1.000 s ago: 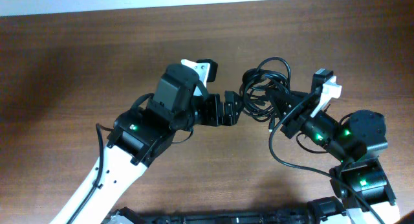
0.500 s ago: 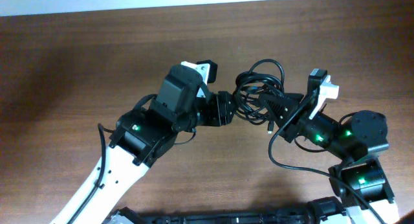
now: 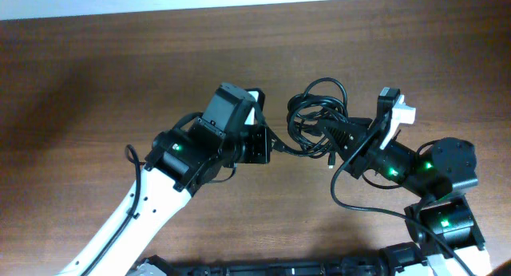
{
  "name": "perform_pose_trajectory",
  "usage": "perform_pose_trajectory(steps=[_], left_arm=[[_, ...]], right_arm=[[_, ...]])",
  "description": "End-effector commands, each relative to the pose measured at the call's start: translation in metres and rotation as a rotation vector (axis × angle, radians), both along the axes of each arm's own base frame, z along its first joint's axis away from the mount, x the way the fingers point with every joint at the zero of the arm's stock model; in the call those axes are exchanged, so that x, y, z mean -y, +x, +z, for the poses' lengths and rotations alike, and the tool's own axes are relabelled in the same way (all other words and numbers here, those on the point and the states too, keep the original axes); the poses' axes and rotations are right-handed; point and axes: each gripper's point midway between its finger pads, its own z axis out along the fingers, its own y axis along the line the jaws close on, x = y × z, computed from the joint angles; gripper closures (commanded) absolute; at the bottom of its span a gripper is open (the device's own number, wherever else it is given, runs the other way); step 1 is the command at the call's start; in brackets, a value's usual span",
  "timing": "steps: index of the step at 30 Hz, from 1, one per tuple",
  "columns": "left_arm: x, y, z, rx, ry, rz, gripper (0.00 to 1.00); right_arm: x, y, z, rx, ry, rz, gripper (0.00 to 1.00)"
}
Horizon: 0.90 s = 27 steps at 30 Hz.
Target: Untangle cables
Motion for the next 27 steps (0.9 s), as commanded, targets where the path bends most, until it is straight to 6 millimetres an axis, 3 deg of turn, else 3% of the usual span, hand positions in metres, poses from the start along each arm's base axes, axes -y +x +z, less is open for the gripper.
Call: perform_pose_trajectory(steps=[1, 3, 5, 8, 9, 10, 12, 13, 14, 17, 21, 23, 26, 27], left_arm=[[-0.004, 0.002, -0.002, 0.039, 0.036, -0.034, 0.62], [-0.015, 0.010, -0.002, 0.070, 0.079, 0.011, 0.46], [-0.028, 0.016, 0.009, 0.109, 0.077, 0.057, 0.39], [-0.048, 0.021, 0.038, 0.200, 0.038, 0.124, 0.34], [-0.053, 0.020, 0.055, 0.250, 0.003, 0.138, 0.25], [-0.055, 0.018, 0.069, 0.296, -0.021, 0.135, 0.18], [-0.056, 0.012, 0.091, 0.380, -0.055, 0.105, 0.18], [-0.054, 0.007, 0.096, 0.387, -0.081, 0.089, 0.09], [-0.044, -0.001, 0.102, 0.394, -0.124, 0.017, 0.07], [-0.018, -0.017, 0.113, 0.420, -0.216, -0.178, 0.08], [0.005, -0.017, 0.119, 0.413, -0.308, -0.270, 0.07], [0.017, -0.019, 0.121, 0.404, -0.356, -0.325, 0.12], [0.039, -0.022, 0.116, 0.398, -0.372, -0.383, 0.33], [0.050, -0.027, 0.117, 0.404, -0.383, -0.415, 0.46]], right_arm=[[0.002, -0.004, 0.019, 0.048, 0.014, -0.007, 0.96], [0.002, -0.004, 0.018, 0.046, 0.010, -0.008, 0.96], [0.003, -0.003, 0.015, 0.051, -0.009, -0.015, 0.96], [0.005, 0.001, 0.010, 0.028, -0.013, -0.041, 0.96], [0.005, 0.001, 0.011, 0.029, -0.013, -0.041, 0.96], [0.004, -0.001, 0.010, 0.048, -0.029, -0.028, 0.96], [0.002, -0.004, 0.011, 0.067, -0.039, -0.005, 0.96], [0.002, -0.004, 0.012, 0.069, -0.039, -0.005, 0.96], [0.002, -0.004, 0.012, 0.066, -0.033, -0.006, 0.96], [0.001, -0.004, 0.019, 0.039, 0.019, -0.001, 0.96], [-0.004, -0.012, 0.029, 0.053, 0.051, 0.052, 0.96], [-0.004, -0.012, 0.029, 0.053, 0.051, 0.052, 0.96], [-0.004, -0.012, 0.029, 0.053, 0.051, 0.052, 0.96], [-0.004, -0.012, 0.029, 0.053, 0.051, 0.052, 0.96]])
